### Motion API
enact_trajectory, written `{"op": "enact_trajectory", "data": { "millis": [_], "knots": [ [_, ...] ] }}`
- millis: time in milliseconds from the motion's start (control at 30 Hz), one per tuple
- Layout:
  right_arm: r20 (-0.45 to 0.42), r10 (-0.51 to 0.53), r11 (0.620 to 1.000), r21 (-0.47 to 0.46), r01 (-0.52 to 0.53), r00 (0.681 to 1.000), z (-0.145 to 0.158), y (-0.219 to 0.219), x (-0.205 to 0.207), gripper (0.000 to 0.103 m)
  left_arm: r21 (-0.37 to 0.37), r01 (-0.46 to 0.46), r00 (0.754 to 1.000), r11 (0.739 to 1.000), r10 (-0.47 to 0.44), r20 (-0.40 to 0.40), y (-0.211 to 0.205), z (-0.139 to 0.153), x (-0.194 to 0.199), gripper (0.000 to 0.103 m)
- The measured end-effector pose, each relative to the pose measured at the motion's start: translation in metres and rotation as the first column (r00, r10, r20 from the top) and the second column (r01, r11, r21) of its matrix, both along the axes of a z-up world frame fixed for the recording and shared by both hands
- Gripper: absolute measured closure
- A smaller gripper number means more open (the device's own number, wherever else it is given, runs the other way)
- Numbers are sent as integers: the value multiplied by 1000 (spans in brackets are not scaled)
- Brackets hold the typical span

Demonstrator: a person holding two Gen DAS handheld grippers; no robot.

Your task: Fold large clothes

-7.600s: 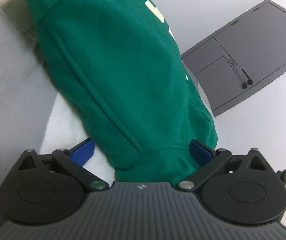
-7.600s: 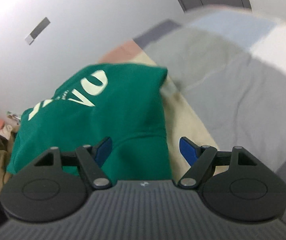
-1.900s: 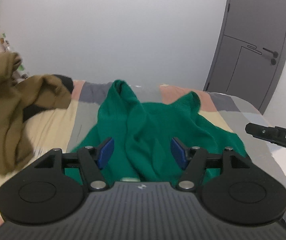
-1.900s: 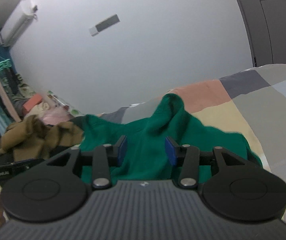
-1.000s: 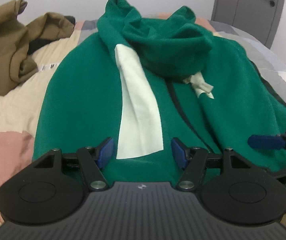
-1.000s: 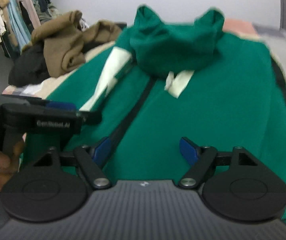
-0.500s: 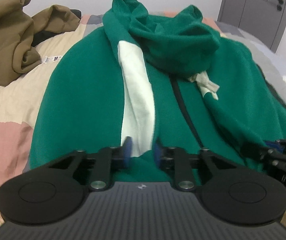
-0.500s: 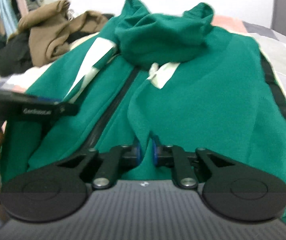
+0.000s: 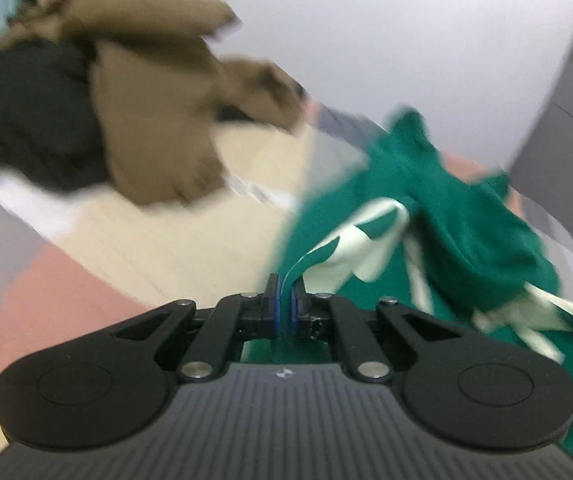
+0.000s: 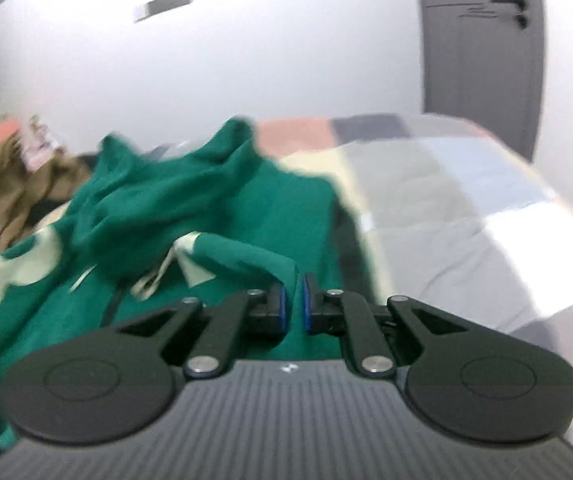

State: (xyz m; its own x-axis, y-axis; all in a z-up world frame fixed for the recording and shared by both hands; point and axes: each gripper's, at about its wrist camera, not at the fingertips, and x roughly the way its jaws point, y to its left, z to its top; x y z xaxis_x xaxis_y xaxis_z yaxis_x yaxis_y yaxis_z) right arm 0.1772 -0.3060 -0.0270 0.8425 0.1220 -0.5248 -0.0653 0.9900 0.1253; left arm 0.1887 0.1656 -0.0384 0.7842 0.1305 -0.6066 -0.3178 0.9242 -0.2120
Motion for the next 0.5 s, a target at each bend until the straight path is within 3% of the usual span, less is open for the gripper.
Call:
{"op": "enact_trajectory", "data": {
  "millis": [100, 333, 500],
  "knots": [
    [43, -55, 998, -23, 56, 998, 18, -32, 19, 92, 120, -114, 993, 986, 110, 38, 31, 13, 13, 98],
    [90, -227, 972, -48, 232, 970, 33, -103, 80, 93, 131, -324, 946, 937, 322, 43, 101, -5, 48, 98],
    [100, -376, 921, -68, 384, 921, 8, -153, 127, 92, 179, -373, 923, 910, 383, -23, 137, -38, 87, 98]
  ]
}}
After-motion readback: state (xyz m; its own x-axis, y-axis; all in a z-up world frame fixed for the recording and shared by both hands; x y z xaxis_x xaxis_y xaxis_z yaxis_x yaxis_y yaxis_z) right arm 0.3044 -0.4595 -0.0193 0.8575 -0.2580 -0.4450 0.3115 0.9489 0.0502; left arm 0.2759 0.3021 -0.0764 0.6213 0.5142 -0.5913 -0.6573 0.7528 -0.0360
